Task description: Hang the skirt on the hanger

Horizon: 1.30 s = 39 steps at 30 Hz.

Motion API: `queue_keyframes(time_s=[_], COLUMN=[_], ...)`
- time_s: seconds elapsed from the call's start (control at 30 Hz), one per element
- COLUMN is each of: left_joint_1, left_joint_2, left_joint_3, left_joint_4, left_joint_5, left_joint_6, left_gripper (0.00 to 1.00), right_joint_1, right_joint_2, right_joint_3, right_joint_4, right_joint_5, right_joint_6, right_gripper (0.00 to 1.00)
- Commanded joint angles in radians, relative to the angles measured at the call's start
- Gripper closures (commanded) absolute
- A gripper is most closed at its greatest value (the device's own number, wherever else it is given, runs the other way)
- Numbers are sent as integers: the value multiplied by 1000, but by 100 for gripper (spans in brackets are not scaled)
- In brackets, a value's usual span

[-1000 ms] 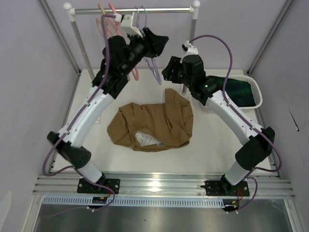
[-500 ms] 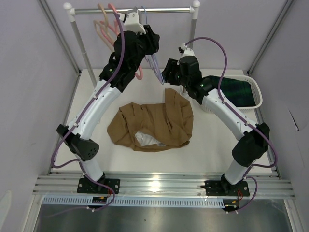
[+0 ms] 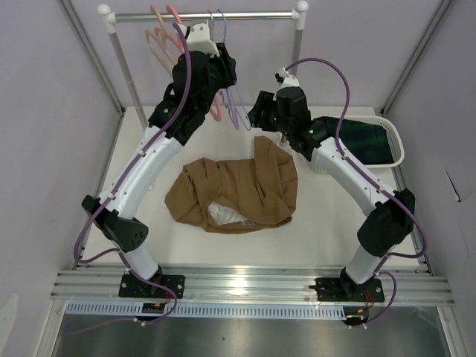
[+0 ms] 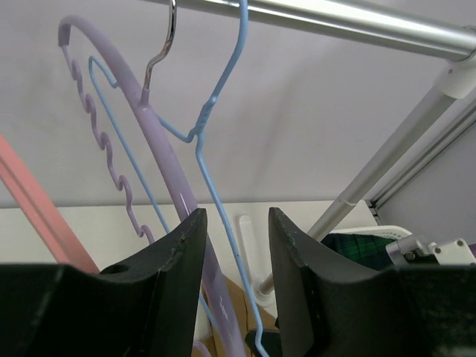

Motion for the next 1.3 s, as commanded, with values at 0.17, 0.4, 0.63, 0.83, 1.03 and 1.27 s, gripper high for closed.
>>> queue_keyframes(time_s=[0.17,0.4,0.63,0.83,1.03,1.27], left_joint_1=[23,26,26,25,20,20], left_joint_2=[-90,-70,-109,-159,-165,-96], left_joint_3=[-33,9,-26,-31,-30,22], left_joint_4=[-14,-51,-31,-7,46,59], left_joint_5=[-25,-27,-21,-15,64,170], left_joint_6=[27,29,27,61,98,84], left_gripper=[55,53,52,46,43,43], right_joint_1=[-10,-16,-16,-18,-18,-27], right_joint_2=[-42,-54,-59,-59,-63,-62], right_joint_3=[-30,-46,-58,-66,-66,-64], right_joint_4=[57,63,72,77,80,78], right_joint_5=[-11,-23,-26,-31,-32,-40], right_joint_6=[8,11,11,11,10,7], right_gripper=[43,43,43,42,42,42])
